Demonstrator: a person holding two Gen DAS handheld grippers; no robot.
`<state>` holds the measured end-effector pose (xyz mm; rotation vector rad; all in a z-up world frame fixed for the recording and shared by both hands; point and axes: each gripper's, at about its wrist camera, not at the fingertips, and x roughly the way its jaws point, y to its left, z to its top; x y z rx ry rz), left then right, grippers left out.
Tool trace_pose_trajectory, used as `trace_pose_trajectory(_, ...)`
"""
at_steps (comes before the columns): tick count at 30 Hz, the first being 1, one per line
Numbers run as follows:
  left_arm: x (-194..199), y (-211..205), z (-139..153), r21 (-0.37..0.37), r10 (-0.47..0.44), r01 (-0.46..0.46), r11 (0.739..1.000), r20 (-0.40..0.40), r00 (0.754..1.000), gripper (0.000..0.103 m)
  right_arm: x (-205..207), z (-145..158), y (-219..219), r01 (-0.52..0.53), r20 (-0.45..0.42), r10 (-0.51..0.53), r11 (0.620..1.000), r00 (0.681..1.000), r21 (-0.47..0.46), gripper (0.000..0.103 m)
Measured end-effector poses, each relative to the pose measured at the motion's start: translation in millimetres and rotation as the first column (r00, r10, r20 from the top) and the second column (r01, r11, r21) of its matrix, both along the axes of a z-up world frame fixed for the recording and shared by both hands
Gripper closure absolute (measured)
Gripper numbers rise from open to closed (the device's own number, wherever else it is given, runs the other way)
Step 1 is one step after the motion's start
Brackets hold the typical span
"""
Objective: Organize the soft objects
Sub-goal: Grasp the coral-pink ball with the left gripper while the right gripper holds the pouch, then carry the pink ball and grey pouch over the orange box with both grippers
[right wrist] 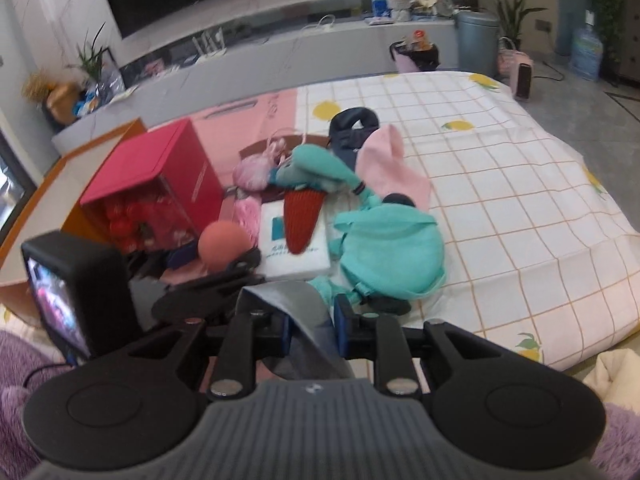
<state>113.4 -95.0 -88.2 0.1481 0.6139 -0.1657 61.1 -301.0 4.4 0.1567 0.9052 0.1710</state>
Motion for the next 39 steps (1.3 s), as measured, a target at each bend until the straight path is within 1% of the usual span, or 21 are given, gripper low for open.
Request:
trace_pose_trajectory(4,-0.7,-1.1,-4.3,0.034,0.001,-0.001,0.999,0.024,1.0,0.043,1.8,-1.8,-0.3,0.007,-0.017,-0.007,1.0,1.0,-0.009,0.081)
trace_pose_trajectory(7,-2.0,-0.3,-3.6,0.036,-0.009,0.008,0.999,0.024,1.0,0.044,3.0,-4.0,0.6,0.0,-0.032,-0.001,1.0,0.999,-0.019,0.079)
trace_pose_trajectory(8,-1.9,-0.8,-3.3,0.045,-0.016,0.015,0.999,0.022,1.0,0.045,3.5,-4.5,2.4,-0.009,-0.038,0.008,1.0,0.999,-0.025,0.075)
trace_pose_trajectory(9,-3.3,-1.1,-2.8,0.056,-0.023,0.022,0.998,0.024,0.999,0.045,4.2,-5.6,5.9,-0.024,-0.048,0.022,0.999,0.999,-0.04,0.067)
trace_pose_trajectory(10,-4.7,-1.5,-1.8,0.063,-0.026,0.024,0.998,0.022,0.999,0.046,5.4,-7.9,10.7,-0.043,-0.064,0.039,0.997,0.997,-0.065,0.055)
trace_pose_trajectory(12,-7.6,-0.2,0.7,0.043,-0.027,0.027,0.999,0.008,1.0,0.047,9.4,-15.5,20.7,-0.087,-0.117,0.073,0.989,0.99,-0.122,0.044)
trace_pose_trajectory(13,-10.9,2.5,3.3,0.025,-0.034,0.034,0.999,-0.001,0.999,0.047,11.3,-19.9,25.2,-0.107,-0.144,0.086,0.983,0.986,-0.146,0.043)
trace_pose_trajectory(20,-30.3,15.5,20.5,0.019,-0.032,0.032,0.999,0.039,0.999,0.047,15.8,-43.0,41.7,-0.228,-0.289,0.164,0.952,0.943,-0.202,0.044)
trace_pose_trajectory(21,-30.8,18.8,22.4,0.011,-0.028,0.028,1.0,0.035,0.999,0.047,15.9,-46.3,45.4,-0.252,-0.308,0.182,0.946,0.934,-0.206,0.051)
trace_pose_trajectory(22,-30.4,21.9,23.8,0.003,-0.023,0.023,1.0,0.028,0.999,0.047,16.3,-48.8,48.3,-0.275,-0.329,0.198,0.94,0.923,-0.204,0.066)
trace_pose_trajectory(23,-29.0,24.2,24.4,-0.001,-0.021,0.021,1.0,0.017,1.0,0.047,17.2,-51.5,49.8,-0.291,-0.346,0.212,0.937,0.914,-0.193,0.073)
trace_pose_trajectory(26,-25.2,28.4,25.8,-0.005,0.002,-0.002,1.0,-0.009,1.0,0.047,13.9,-49.0,50.6,-0.29,-0.334,0.209,0.932,0.919,-0.216,0.081)
trace_pose_trajectory(29,-28.2,33.9,31.2,-0.01,0.001,-0.001,1.0,-0.005,1.0,0.047,5.4,-45.7,57.5,-0.306,-0.338,0.205,0.91,0.918,-0.28,0.079)
trace_pose_trajectory(30,-29.8,35.8,33.1,-0.011,-0.002,0.002,1.0,0.001,1.0,0.047,2.0,-42.8,58.6,-0.304,-0.323,0.204,0.906,0.924,-0.296,0.071)
trace_pose_trajectory(32,-33.6,39.5,36.9,-0.021,-0.006,0.006,1.0,0.01,1.0,0.046,-2.9,-32.0,59.4,-0.29,-0.264,0.208,0.901,0.942,-0.323,0.046)
trace_pose_trajectory(33,-34.0,40.4,38.2,-0.027,-0.005,0.006,1.0,0.009,1.0,0.046,-4.7,-28.2,61.1,-0.284,-0.232,0.213,0.898,0.949,-0.336,0.031)
trace_pose_trajectory(35,-32.7,40.8,39.5,-0.039,-0.007,0.007,0.999,0.002,1.0,0.046,-7.5,-24.2,68.4,-0.307,-0.188,0.254,0.881,0.949,-0.359,0.037)
trace_pose_trajectory(36,-31.6,40.8,40.2,-0.043,-0.007,0.007,0.999,0.001,1.0,0.046,-10.0,-23.8,74.4,-0.328,-0.174,0.281,0.864,0.944,-0.381,0.047)
trace_pose_trajectory(37,-31.0,40.6,40.7,-0.044,-0.006,0.006,0.999,0.005,1.0,0.046,-12.7,-23.9,81.3,-0.347,-0.158,0.309,0.843,0.938,-0.411,0.06)
trace_pose_trajectory(38,-30.5,40.9,41.4,-0.042,-0.003,0.004,0.999,0.013,1.0,0.046,-16.6,-24.6,88.3,-0.377,-0.151,0.347,0.817,0.926,-0.436,0.065)
trace_pose_trajectory(39,-30.3,41.1,41.8,-0.038,0.001,0.0,0.999,0.021,1.0,0.046,-18.6,-25.6,93.5,-0.408,-0.147,0.385,0.797,0.911,-0.445,0.076)
